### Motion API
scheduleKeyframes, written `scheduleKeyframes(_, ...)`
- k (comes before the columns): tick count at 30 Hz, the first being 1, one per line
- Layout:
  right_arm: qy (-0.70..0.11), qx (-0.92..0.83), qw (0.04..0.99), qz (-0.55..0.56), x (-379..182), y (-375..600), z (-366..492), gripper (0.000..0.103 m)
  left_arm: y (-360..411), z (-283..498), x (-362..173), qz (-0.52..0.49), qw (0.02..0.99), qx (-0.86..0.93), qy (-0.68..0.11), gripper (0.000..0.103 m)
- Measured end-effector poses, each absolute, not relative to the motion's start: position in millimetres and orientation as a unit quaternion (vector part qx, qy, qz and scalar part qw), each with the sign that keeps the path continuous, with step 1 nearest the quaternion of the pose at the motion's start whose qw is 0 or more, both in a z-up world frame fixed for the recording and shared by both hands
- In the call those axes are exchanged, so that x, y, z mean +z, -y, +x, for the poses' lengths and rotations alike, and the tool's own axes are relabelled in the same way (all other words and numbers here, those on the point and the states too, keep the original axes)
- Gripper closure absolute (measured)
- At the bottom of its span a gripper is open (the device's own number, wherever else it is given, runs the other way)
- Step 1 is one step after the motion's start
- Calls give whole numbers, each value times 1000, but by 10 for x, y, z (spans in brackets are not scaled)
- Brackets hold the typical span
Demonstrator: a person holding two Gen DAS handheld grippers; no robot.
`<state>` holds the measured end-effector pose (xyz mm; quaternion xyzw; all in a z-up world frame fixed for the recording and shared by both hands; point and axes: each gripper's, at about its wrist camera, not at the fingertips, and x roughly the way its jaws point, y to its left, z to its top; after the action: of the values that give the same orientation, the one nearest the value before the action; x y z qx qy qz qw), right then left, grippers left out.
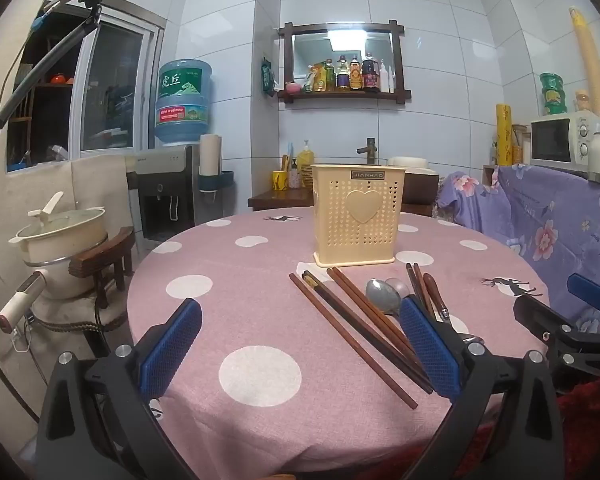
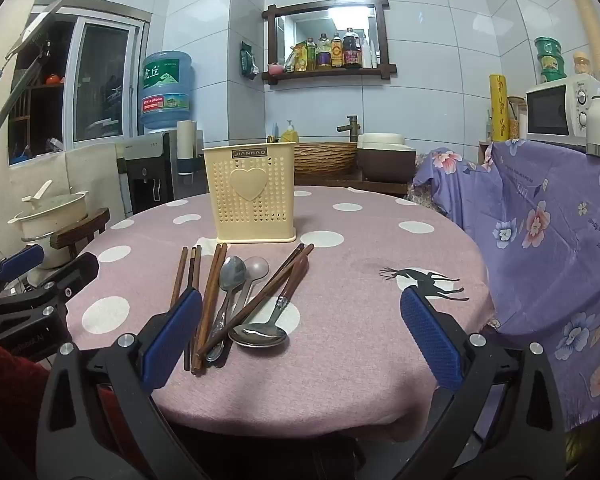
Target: Organize utensils
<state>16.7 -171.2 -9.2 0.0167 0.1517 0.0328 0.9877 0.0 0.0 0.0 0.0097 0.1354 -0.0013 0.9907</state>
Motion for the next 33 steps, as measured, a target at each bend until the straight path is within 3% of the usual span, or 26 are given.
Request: scheduleKeyframes(33,-155,34,987,17,-99,1699,183,5,-1,27,-6,12,990,-3,-139,5)
